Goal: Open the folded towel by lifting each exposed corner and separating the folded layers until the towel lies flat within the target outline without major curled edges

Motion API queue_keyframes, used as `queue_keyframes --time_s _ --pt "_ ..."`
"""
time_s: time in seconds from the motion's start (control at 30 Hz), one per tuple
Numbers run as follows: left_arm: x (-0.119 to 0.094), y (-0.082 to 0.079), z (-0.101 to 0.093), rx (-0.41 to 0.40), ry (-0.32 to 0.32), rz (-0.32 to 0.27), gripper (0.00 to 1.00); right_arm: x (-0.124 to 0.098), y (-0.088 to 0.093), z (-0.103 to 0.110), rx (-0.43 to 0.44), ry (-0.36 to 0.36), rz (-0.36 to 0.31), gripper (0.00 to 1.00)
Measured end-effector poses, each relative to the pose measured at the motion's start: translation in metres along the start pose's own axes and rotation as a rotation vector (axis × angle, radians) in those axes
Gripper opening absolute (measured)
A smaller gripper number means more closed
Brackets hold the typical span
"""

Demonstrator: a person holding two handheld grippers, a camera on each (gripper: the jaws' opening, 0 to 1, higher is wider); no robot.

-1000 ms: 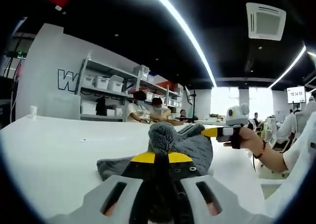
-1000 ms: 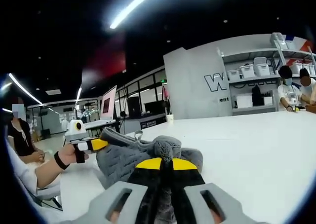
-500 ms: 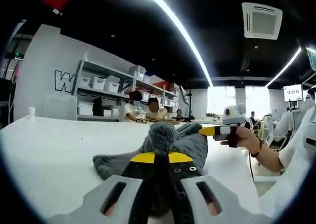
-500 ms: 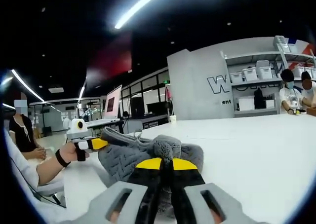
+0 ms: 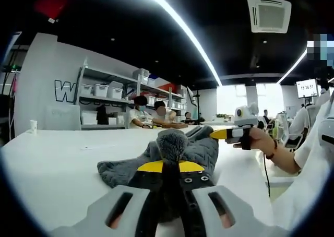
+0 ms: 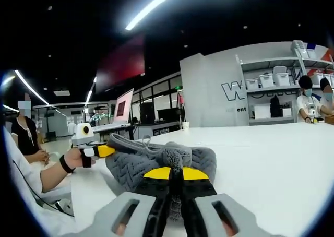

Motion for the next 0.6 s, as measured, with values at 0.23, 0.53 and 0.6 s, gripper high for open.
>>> queue_keyframes --time_s 0.23,0.53,0.6 --pt "-0.004 0.0 -0.001 0.036 0.002 0.013 0.06 -0.006 0.003 0.005 -0.008 -0.006 -0.003 0.0" --pt "-0.006 0.0 -0.014 0.087 -0.022 0.012 0.06 -0.012 0.007 0.008 -0.014 -0.009 -0.008 0.0" --pt "-0.008 0.001 -0.019 0.101 -0.022 0.013 0.06 -0.014 0.007 0.009 -0.017 -0.011 -0.011 0.0"
Point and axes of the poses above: the point that each gripper's makers call its tool centre point, and the gripper's own axes: x roughly forward along the fingers, z roughly to its left, y roughly out of its underside, the point moved 9 cm from there along -x, roughly backward along the fingers, and after that the axes turned 4 degrees about y, right-handed, at the moved point
